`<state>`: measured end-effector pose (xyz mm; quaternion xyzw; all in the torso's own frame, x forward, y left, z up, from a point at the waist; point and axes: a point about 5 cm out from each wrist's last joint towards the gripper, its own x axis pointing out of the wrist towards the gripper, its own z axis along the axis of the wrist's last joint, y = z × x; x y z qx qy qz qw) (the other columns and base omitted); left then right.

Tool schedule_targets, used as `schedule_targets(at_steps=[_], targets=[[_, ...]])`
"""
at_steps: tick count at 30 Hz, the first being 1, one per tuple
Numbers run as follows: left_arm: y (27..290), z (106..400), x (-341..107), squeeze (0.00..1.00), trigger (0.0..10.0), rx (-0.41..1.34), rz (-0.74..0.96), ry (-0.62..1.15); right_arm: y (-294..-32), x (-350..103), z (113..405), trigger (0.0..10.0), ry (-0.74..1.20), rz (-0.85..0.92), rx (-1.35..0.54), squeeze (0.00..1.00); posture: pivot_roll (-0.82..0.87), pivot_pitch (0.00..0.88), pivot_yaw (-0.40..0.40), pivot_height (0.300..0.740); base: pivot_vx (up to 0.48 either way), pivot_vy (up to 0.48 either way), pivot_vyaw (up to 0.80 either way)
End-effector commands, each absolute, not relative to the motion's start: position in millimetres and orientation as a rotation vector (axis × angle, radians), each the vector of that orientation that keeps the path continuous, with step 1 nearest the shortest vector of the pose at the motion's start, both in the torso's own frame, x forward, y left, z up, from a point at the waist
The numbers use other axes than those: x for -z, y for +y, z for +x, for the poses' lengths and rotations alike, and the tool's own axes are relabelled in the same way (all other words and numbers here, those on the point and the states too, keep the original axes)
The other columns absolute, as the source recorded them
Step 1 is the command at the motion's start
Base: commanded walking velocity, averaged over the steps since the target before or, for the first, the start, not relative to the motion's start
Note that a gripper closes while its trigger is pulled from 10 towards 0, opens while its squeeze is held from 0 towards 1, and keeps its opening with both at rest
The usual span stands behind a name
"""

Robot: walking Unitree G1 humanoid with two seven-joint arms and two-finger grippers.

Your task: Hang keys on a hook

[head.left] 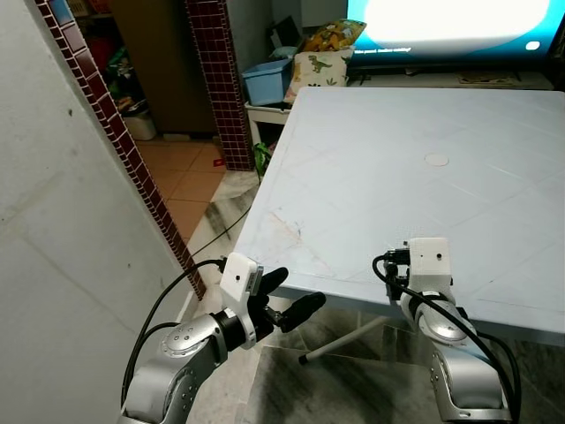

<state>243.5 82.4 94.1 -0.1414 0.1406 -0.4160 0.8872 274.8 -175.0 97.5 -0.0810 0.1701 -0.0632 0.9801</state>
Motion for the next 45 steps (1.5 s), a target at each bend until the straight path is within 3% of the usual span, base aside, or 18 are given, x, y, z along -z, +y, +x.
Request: schedule_targets(at_steps=[1, 17, 18, 19, 21, 22, 45], targets=[[85.2, 245.4, -99.0, 0.00, 10.0, 0.860, -0.286, 0.279, -172.1, -100.5, 274.7, 10.0, 0.343, -0.166, 0.121, 0.00, -0.08, 0.000, 0.102, 0.740, 0.000, 0.000, 0.00], [81.5, 244.2, -100.0, 0.00, 10.0, 0.875, -0.297, 0.275, -176.1, -79.6, 271.7, 10.0, 0.428, -0.072, 0.126, 0.00, -0.08, 0.000, 0.103, 0.740, 0.000, 0.000, 0.00], [81.2, 244.2, -100.5, 0.00, 10.0, 0.879, -0.300, 0.272, -176.6, -74.9, 271.9, 8.9, 0.452, -0.057, 0.114, 0.00, -0.08, 0.000, 0.103, 0.740, 0.000, 0.000, 0.00], [81.2, 244.0, -100.4, 0.00, 10.0, 0.880, -0.299, 0.272, -177.5, -73.0, 271.7, 4.9, 0.463, -0.046, 0.118, 0.00, -0.07, 0.000, 0.104, 0.740, 0.000, 0.000, 0.00], [81.2, 243.9, -100.3, 0.00, 10.0, 0.881, -0.299, 0.272, -178.3, -71.9, 271.5, 4.5, 0.468, -0.041, 0.124, 0.00, -0.07, 0.000, 0.104, 0.740, 0.000, 0.000, 0.00], [81.4, 243.8, -100.3, 0.00, 10.0, 0.881, -0.298, 0.273, -179.5, -70.2, 271.8, 0.0, 0.480, -0.039, 0.123, 0.00, -0.07, 0.000, 0.104, 0.740, 0.000, 0.000, 0.00], [80.3, 242.1, -100.0, 0.00, 10.0, 0.887, -0.298, 0.278, -176.6, -53.6, 267.0, 0.0, 0.595, -0.103, 0.053, 0.00, -0.07, 0.000, 0.105, 0.740, 0.000, 0.000, 0.00]])
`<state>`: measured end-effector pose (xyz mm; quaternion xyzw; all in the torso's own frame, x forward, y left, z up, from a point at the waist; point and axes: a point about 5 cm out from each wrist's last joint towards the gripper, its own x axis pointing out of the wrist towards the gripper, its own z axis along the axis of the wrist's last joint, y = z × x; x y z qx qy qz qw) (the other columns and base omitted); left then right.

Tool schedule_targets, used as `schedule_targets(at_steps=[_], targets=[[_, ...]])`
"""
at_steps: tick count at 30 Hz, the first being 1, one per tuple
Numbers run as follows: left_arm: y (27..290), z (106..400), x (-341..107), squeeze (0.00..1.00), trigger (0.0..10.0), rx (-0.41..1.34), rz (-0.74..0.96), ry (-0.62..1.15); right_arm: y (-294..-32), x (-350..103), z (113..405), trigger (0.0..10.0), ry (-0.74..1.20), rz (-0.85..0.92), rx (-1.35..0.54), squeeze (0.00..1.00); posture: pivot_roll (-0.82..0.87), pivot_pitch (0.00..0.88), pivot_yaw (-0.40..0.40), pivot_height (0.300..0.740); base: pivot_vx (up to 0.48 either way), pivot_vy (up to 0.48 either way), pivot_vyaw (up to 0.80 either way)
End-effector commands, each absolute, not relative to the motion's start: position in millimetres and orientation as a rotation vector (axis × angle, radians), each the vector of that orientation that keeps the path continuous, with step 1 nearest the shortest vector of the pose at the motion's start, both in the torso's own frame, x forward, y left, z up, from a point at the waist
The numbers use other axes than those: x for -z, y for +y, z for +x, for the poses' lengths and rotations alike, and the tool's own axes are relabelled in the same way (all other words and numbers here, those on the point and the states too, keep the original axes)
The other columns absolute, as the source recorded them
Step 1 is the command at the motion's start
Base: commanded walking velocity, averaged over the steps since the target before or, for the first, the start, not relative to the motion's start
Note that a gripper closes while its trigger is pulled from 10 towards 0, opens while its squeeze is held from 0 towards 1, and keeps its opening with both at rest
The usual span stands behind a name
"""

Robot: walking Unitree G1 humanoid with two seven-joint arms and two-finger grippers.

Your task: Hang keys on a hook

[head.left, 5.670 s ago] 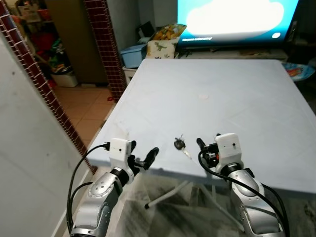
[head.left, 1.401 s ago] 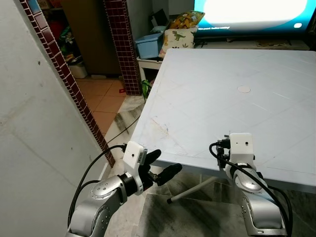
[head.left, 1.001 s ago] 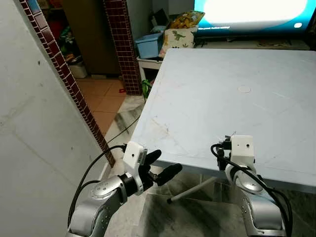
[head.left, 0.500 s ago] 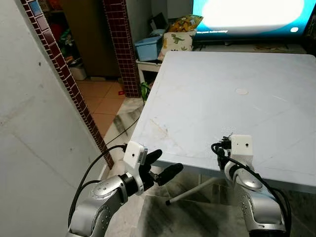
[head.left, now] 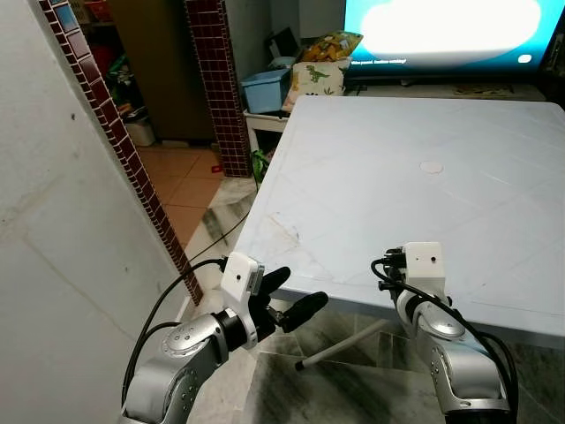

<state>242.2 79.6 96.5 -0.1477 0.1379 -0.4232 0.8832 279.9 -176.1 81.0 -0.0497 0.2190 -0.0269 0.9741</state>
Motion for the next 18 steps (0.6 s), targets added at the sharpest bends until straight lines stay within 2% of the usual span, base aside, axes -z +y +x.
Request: schedule_targets(at_steps=[1, 18], targets=[[79.9, 241.9, -99.8, 0.00, 10.0, 0.888, -0.298, 0.279, -176.5, -53.7, 267.0, 0.0, 0.596, -0.103, 0.051, 0.00, -0.07, 0.000, 0.104, 0.740, 0.000, 0.000, 0.00], [78.3, 241.9, -98.7, 0.00, 10.0, 0.883, -0.292, 0.278, -175.4, -59.1, 269.5, 0.0, 0.568, -0.100, 0.046, 0.00, -0.08, 0.000, 0.103, 0.740, 0.000, 0.000, 0.00]])
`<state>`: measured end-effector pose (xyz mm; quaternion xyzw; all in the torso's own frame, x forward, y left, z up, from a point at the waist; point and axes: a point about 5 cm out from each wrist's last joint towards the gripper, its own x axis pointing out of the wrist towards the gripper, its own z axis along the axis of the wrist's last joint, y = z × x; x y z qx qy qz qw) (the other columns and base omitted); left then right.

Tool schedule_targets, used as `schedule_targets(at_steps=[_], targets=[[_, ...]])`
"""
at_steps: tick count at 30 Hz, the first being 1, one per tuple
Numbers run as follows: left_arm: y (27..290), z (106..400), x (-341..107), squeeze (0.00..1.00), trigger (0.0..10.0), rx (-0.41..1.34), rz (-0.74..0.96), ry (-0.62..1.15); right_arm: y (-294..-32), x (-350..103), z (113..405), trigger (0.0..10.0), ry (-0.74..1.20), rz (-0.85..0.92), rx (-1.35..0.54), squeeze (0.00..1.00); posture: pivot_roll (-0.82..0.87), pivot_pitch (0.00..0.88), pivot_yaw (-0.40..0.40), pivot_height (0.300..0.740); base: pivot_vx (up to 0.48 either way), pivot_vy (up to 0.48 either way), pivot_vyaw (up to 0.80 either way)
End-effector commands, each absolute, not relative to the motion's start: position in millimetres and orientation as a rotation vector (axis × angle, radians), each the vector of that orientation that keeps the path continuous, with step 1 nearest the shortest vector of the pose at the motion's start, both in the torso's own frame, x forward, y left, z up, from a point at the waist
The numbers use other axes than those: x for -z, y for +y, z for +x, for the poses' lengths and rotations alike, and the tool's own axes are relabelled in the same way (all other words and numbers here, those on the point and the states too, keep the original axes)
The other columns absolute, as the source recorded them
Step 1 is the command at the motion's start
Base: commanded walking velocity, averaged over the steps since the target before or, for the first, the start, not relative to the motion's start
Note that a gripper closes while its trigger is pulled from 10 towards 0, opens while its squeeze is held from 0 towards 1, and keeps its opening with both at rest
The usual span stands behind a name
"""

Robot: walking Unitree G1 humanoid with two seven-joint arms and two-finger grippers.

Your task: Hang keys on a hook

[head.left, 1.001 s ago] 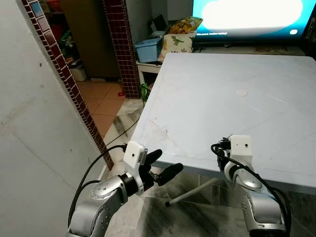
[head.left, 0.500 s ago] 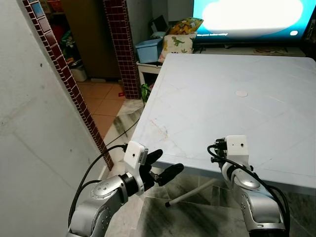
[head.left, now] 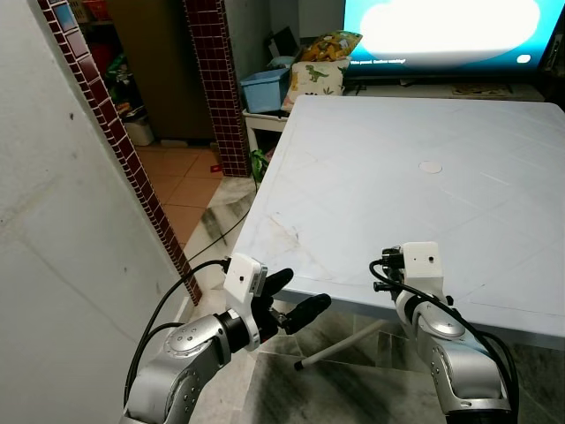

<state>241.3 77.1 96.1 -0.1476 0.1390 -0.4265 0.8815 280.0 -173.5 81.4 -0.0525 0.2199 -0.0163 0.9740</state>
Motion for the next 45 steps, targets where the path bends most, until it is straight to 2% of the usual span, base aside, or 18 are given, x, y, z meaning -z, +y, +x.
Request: schedule_targets(at_steps=[1, 6, 19, 23, 28, 33, 34, 35, 36, 37, 40, 42, 45], targets=[[78.4, 242.1, -98.7, 0.00, 10.0, 0.881, -0.292, 0.277, -177.1, -65.3, 272.7, 0.0, 0.526, -0.130, 0.059, 0.00, -0.08, 0.000, 0.103, 0.740, 0.000, 0.000, 0.00], [79.5, 243.0, -98.8, 0.00, 10.0, 0.875, -0.289, 0.274, -172.5, -98.1, 287.3, 0.0, 0.318, -0.230, 0.046, 0.00, -0.08, 0.000, 0.105, 0.740, 0.000, 0.000, 0.00], [80.5, 244.5, -99.0, 0.00, 10.0, 0.869, -0.280, 0.271, -152.2, -128.1, 293.7, 0.0, 0.121, -0.301, -0.032, 0.00, -0.08, 0.000, 0.109, 0.740, 0.000, 0.000, 0.00], [80.4, 244.7, -98.7, 0.00, 10.0, 0.870, -0.278, 0.273, -149.7, -129.2, 293.9, 0.0, 0.109, -0.288, -0.045, 0.00, -0.08, 0.000, 0.110, 0.740, 0.000, 0.000, 0.00], [80.0, 244.7, -98.1, 0.00, 10.0, 0.875, -0.275, 0.278, -131.2, -108.5, 287.2, 0.0, 0.252, -0.266, -0.248, 0.00, -0.08, 0.000, 0.111, 0.740, 0.000, 0.000, 0.00], [79.8, 244.4, -97.8, 0.00, 10.0, 0.878, -0.271, 0.281, -132.1, -102.4, 284.2, 0.0, 0.307, -0.213, -0.234, 0.00, -0.08, 0.000, 0.112, 0.740, 0.000, 0.000, 0.00], [79.8, 244.4, -97.6, 0.00, 10.0, 0.879, -0.270, 0.282, -133.0, -101.2, 284.2, 2.0, 0.324, -0.180, -0.221, 0.00, -0.08, 0.000, 0.112, 0.740, 0.000, 0.000, 0.00], [80.2, 244.5, -97.1, 0.00, 10.0, 0.876, -0.264, 0.283, -132.7, -102.9, 285.6, 6.0, 0.330, -0.104, -0.222, 0.00, -0.07, 0.000, 0.113, 0.740, 0.000, 0.000, 0.00], [80.3, 244.4, -97.1, 0.00, 10.0, 0.875, -0.262, 0.283, -131.9, -106.0, 287.0, 9.5, 0.322, -0.042, -0.224, 0.00, -0.07, 0.000, 0.113, 0.740, 0.000, 0.000, 0.00], [80.3, 244.4, -97.1, 0.00, 10.0, 0.876, -0.259, 0.284, -131.9, -113.0, 291.0, 10.0, 0.306, 0.133, -0.199, 0.00, -0.07, 0.000, 0.113, 0.740, 0.000, 0.000, 0.00], [80.3, 244.4, -96.9, 0.00, 10.0, 0.879, -0.255, 0.284, -141.3, -121.3, 298.5, 10.0, 0.285, 0.408, -0.087, 0.00, -0.07, 0.000, 0.112, 0.740, 0.000, 0.000, 0.00], [80.4, 244.4, -97.0, 0.00, 10.0, 0.880, -0.253, 0.283, -143.8, -122.2, 299.7, 10.0, 0.280, 0.438, -0.064, 0.00, -0.07, 0.000, 0.112, 0.740, 0.000, 0.000, 0.00], [80.5, 244.5, -96.9, 0.00, 10.0, 0.878, -0.252, 0.283, -147.6, -122.2, 301.5, 10.0, 0.288, 0.573, -0.027, 0.00, -0.07, 0.000, 0.112, 0.740, 0.000, 0.000, 0.00]])
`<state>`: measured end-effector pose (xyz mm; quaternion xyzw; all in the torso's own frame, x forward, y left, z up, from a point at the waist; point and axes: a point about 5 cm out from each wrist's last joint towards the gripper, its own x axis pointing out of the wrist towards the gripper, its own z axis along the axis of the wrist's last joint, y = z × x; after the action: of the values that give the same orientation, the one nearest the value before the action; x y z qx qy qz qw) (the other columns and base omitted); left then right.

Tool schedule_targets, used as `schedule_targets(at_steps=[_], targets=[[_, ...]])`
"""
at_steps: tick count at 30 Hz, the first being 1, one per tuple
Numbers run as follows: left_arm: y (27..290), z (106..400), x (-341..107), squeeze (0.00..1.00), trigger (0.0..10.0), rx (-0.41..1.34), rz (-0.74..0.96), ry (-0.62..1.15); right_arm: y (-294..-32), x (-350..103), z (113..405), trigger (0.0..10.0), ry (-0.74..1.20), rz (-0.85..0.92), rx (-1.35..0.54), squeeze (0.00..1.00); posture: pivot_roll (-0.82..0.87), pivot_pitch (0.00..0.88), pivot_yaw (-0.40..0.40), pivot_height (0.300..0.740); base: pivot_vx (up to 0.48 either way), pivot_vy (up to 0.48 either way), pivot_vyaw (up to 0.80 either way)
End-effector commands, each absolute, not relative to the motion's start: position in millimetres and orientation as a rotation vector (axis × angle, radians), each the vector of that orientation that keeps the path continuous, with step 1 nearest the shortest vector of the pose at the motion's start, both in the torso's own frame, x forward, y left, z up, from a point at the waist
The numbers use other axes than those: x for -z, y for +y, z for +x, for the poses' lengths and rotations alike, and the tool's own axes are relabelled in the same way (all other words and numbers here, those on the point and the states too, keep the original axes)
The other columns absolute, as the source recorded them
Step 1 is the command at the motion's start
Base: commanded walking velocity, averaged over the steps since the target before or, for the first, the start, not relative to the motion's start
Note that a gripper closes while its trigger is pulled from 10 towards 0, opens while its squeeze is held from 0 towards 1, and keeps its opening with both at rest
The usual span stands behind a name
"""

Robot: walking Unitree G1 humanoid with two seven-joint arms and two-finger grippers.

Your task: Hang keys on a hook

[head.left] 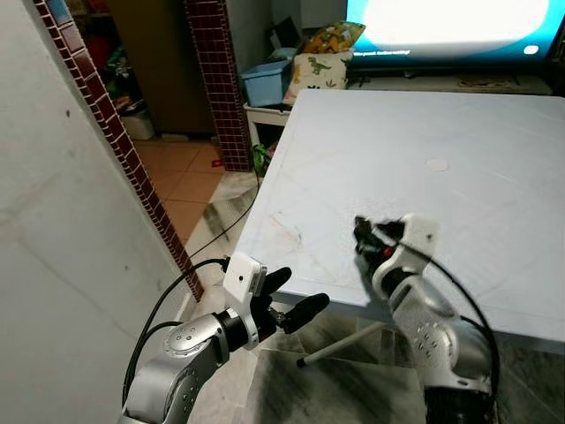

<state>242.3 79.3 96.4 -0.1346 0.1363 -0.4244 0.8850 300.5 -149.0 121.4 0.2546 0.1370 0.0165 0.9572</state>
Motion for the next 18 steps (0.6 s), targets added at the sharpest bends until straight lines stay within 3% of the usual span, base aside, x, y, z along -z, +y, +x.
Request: schedule_targets(at_steps=[1, 4, 9, 12, 14, 18], targets=[[80.7, 244.3, -96.9, 0.00, 10.0, 0.877, -0.251, 0.283, -146.7, -124.2, 301.4, 10.0, 0.280, 0.566, -0.047, 0.00, -0.07, 0.000, 0.112, 0.740, 0.000, 0.000, 0.00], [80.7, 244.0, -96.8, 0.00, 10.0, 0.878, -0.250, 0.283, -144.0, -127.5, 301.7, 10.0, 0.277, 0.639, -0.055, 0.00, -0.07, 0.000, 0.114, 0.740, 0.000, 0.000, 0.00], [80.0, 243.9, -96.8, 0.00, 10.0, 0.881, -0.246, 0.283, -150.6, -130.5, 304.1, 10.0, 0.253, 0.969, 0.035, 0.00, -0.07, 0.000, 0.114, 0.740, 0.000, 0.000, 0.00], [79.8, 244.0, -96.8, 0.00, 10.0, 0.882, -0.244, 0.281, -153.6, -125.8, 302.5, 10.0, 0.282, 0.879, 0.046, 0.00, -0.07, 0.000, 0.114, 0.740, 0.000, 0.000, 0.00], [79.7, 244.1, -96.8, 0.00, 10.0, 0.882, -0.244, 0.281, -155.9, -118.7, 299.9, 10.0, 0.316, 0.691, 0.062, 0.00, -0.07, 0.000, 0.114, 0.740, 0.000, 0.000, 0.00], [79.3, 243.9, -96.9, 0.00, 10.0, 0.882, -0.245, 0.281, -159.2, -110.5, 297.2, 10.0, 0.371, 0.642, 0.104, 0.00, -0.07, 0.000, 0.116, 0.740, 0.000, 0.000, 0.00]])
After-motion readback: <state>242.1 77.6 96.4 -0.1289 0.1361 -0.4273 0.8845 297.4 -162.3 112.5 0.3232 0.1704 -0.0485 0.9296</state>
